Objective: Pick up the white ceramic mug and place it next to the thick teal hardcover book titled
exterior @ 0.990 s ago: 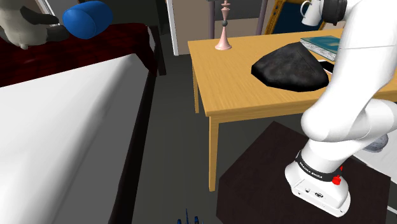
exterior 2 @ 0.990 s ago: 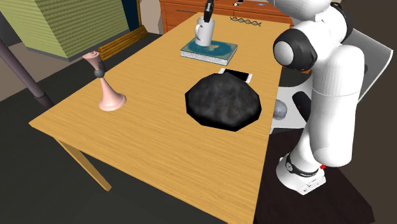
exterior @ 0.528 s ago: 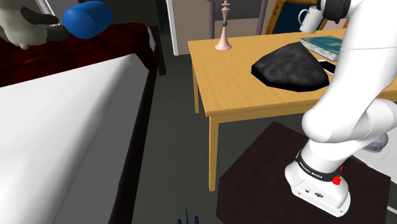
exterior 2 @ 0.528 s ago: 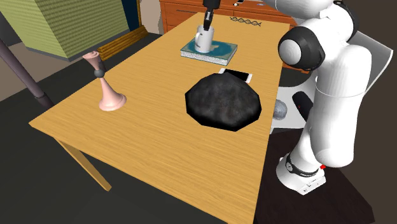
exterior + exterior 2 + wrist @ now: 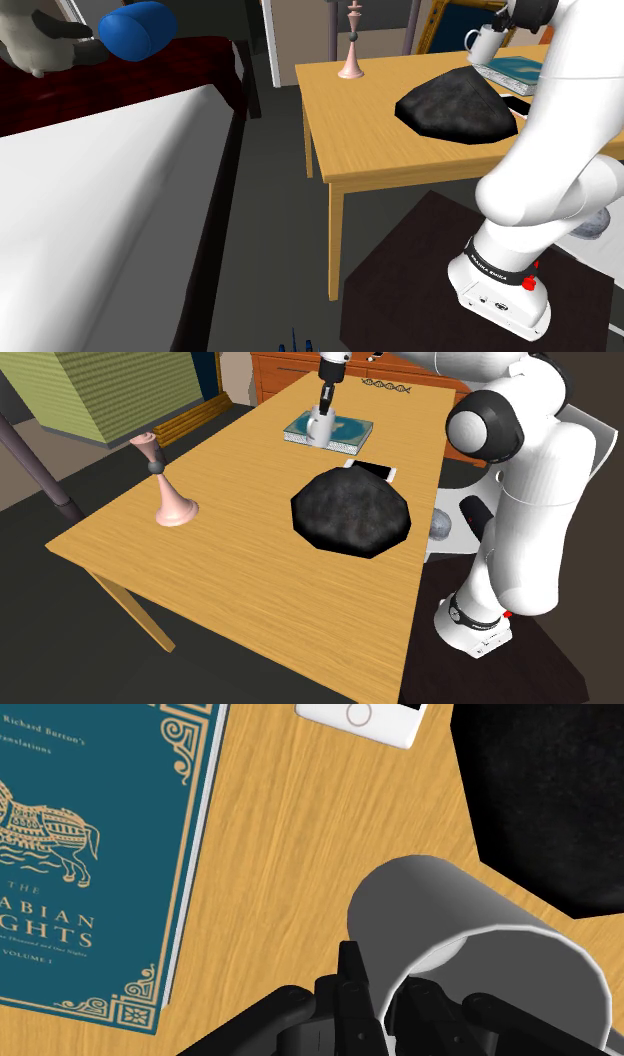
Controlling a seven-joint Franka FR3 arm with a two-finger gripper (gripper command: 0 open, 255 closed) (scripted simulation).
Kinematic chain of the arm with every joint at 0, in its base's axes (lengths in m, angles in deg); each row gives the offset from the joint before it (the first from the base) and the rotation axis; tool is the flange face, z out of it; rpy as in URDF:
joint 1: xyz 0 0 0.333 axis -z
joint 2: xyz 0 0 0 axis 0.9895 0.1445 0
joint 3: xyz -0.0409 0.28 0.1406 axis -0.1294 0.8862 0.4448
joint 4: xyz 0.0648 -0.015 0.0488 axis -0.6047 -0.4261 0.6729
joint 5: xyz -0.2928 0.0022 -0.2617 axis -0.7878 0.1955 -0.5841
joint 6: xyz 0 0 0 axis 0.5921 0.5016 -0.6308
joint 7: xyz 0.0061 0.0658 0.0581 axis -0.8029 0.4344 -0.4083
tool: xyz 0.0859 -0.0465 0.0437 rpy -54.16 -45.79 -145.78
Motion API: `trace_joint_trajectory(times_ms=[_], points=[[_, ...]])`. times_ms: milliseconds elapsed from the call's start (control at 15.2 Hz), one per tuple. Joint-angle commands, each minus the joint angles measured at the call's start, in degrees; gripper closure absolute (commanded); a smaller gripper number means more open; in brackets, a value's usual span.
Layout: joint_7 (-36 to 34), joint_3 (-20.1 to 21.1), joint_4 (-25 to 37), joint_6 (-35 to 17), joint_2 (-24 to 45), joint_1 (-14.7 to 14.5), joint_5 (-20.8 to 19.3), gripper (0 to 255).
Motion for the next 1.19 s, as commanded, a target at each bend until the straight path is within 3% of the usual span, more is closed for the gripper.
trace_joint_trajectory(times_ms=[0, 924, 1122], points=[[0.17, 0.01, -2.26, -1.86, -0.53, -0.49, -0.34, 255], [1.59, 0.43, -14.57, -13.17, -1.67, -2.26, -0.56, 255], [1.59, 0.43, -14.58, -13.17, -1.67, -2.26, -0.56, 255]])
